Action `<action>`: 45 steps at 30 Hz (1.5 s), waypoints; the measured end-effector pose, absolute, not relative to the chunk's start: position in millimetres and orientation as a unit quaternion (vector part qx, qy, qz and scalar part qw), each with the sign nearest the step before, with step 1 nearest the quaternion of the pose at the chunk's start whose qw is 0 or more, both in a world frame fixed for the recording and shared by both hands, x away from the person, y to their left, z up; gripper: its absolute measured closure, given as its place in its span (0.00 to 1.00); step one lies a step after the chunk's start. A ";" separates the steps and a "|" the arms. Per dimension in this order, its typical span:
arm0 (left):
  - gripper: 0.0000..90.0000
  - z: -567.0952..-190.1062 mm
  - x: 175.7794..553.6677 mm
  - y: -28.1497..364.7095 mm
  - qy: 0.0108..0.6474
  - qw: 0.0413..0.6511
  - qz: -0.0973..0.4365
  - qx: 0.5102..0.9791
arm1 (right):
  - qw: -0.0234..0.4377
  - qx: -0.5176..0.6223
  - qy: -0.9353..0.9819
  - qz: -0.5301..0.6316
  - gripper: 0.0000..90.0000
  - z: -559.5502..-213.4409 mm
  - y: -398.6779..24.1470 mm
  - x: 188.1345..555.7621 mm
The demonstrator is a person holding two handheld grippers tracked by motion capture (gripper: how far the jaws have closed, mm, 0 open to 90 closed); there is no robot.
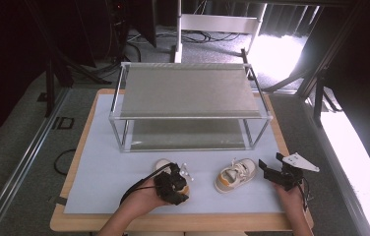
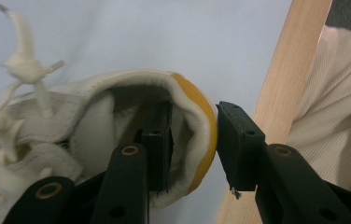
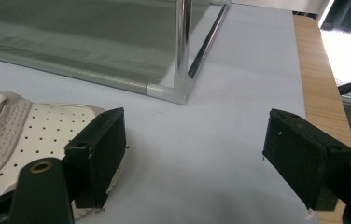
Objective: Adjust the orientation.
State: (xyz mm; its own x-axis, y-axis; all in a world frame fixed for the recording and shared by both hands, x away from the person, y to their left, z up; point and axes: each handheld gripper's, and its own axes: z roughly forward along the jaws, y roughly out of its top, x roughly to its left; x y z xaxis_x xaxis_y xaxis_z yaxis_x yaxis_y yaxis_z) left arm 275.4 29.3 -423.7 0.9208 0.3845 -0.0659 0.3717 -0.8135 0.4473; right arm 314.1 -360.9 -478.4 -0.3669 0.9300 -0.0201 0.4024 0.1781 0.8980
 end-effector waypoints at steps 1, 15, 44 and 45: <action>0.76 -424.0 275.4 28.5 0.193 0.231 0.009 0.953 | 0.305 0.473 0.704 0.433 0.23 -478.4 -360.9 314.1; 0.83 -419.8 282.8 33.8 0.062 0.218 -0.010 0.974 | 0.305 0.472 0.705 0.433 0.23 -478.4 -360.9 314.1; 0.61 -422.9 307.5 50.6 0.007 0.230 0.012 0.973 | 0.308 0.473 0.705 0.429 0.23 -478.4 -360.0 314.1; 0.61 -422.5 306.3 50.1 0.026 0.227 0.011 0.973 | 0.309 0.474 0.704 0.429 0.22 -478.4 -360.2 314.0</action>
State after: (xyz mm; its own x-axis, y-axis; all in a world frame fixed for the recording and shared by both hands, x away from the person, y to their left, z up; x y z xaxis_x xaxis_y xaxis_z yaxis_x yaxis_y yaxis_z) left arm 306.3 50.1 -422.5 0.9984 0.0558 0.0101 0.0455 -0.8954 0.4429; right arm 314.0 -360.2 -478.4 -0.3603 0.9324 -0.0289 0.4020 0.1832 0.8971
